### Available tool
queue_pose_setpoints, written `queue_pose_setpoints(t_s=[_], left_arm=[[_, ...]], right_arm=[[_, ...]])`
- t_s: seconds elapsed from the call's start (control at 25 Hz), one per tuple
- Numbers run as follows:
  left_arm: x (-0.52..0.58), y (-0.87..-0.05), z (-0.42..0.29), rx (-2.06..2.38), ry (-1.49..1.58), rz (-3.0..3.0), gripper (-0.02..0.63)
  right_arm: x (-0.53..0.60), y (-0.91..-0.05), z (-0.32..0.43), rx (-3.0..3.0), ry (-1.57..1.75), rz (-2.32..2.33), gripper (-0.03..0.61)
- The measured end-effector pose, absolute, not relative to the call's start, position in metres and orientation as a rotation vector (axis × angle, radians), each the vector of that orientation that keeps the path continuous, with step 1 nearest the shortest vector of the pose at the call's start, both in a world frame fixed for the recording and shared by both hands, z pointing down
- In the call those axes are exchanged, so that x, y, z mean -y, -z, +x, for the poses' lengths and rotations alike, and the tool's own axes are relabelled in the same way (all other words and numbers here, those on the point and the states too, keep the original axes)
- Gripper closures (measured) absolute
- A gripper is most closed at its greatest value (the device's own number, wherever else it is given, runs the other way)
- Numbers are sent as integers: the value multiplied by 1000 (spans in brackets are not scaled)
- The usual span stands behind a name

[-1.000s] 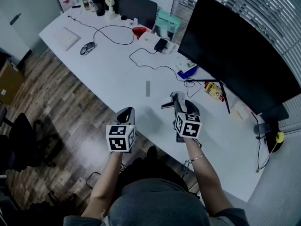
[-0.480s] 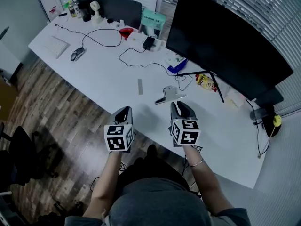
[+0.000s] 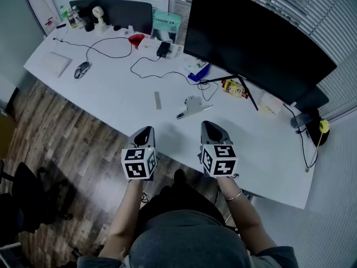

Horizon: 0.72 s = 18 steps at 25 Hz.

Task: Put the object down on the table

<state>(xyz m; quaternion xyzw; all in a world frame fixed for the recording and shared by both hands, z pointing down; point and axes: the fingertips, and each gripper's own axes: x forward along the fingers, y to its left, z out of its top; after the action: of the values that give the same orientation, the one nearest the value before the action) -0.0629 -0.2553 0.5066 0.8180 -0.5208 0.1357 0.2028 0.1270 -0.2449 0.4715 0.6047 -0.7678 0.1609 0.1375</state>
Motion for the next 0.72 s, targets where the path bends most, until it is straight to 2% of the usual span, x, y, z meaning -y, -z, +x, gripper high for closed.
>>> queue_pose_setpoints(t_s=[0.72], left_arm=[[240,-504,-52,1383,-416,2349,583]], right_arm=[[200,-470,128,2217,-491,1769,577]])
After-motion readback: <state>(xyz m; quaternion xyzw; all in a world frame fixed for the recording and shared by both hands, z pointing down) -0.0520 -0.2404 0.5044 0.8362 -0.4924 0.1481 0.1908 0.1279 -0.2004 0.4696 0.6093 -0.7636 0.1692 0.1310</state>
